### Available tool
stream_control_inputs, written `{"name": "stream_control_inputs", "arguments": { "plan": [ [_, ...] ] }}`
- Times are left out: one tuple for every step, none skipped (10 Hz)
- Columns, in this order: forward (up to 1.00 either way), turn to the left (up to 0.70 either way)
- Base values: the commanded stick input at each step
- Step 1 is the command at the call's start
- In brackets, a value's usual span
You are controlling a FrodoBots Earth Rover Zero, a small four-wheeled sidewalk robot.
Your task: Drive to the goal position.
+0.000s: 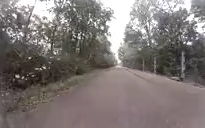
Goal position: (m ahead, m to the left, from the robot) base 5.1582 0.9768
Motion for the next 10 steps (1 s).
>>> {"name": "stream_control_inputs", "arguments": {
  "plan": [
    [0.7, 0.0],
    [0.7, 0.0],
    [0.7, 0.0],
    [0.7, 0.0],
    [0.7, 0.0],
    [0.7, 0.0],
    [0.7, 0.0],
    [0.7, 0.0],
    [0.7, 0.0],
    [0.7, 0.0]
  ]
}}
